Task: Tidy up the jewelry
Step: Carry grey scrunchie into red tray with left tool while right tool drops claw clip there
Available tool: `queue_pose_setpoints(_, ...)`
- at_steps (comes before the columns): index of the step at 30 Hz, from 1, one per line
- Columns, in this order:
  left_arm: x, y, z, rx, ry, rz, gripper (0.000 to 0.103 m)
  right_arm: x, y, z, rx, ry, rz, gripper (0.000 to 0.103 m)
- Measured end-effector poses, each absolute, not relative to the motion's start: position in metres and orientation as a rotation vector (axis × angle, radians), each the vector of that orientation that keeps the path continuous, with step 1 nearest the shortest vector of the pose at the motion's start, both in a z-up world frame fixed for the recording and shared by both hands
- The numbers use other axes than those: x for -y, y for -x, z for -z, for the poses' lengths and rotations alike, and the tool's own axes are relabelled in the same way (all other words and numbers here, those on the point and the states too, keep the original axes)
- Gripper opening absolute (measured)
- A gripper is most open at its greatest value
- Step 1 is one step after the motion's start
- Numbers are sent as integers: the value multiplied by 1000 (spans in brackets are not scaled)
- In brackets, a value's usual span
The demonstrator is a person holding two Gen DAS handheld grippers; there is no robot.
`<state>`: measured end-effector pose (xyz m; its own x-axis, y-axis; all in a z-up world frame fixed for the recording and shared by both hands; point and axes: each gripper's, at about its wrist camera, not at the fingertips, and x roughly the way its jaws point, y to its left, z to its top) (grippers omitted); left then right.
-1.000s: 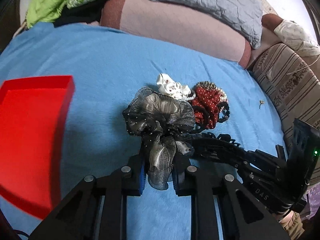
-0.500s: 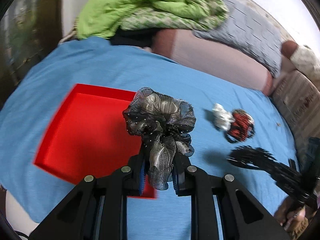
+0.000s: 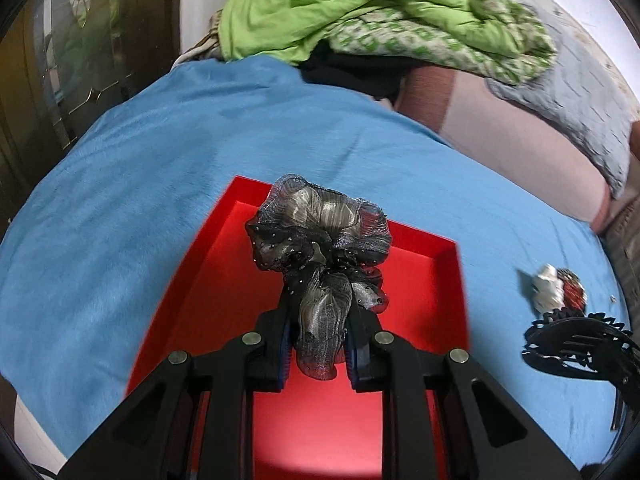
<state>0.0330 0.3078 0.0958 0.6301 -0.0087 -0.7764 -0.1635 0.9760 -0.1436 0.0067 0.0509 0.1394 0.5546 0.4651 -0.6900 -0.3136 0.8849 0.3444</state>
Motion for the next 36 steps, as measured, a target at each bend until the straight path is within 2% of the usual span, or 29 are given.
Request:
queue_pose_setpoints(10,-337,-69,-73,-970,246,-90,20,-142,-81,-108,-913,-114,-424,22)
queue_pose_setpoints(15,-334,-75,-70,-953,189,-117,22,-161,-92,-94,-923,-64,-401,22)
queue_pose_setpoints(23,-346,-82,-60,-960,235,-119,31,-171,-93,-68,-970,-33,-393,23)
queue_pose_setpoints(26,-349,-79,-64,-943,259,-109,43,-174,-91,-64,-979,-13,-389,23)
queue_pose_setpoints(27,-349,-77,-65,-939,265,-105,46,-175,-88,-62,-982,-6,-390,25)
queue_pose_setpoints(28,-349,-76,-67,-933,272,-98,46,-176,-88,-61,-983,-2,-389,30)
queue_pose_setpoints(29,-349,-75,-69,-927,280,-87,46,-176,-86,-62,-981,-1,-390,42)
queue_pose_setpoints(31,-347,-71,-74,-910,289,-68,50,-175,-83,-66,-966,-5,-389,56)
queue_pose_setpoints(36,-350,-62,-84,-873,324,-74,53,-160,-67,-85,-935,-31,-401,60)
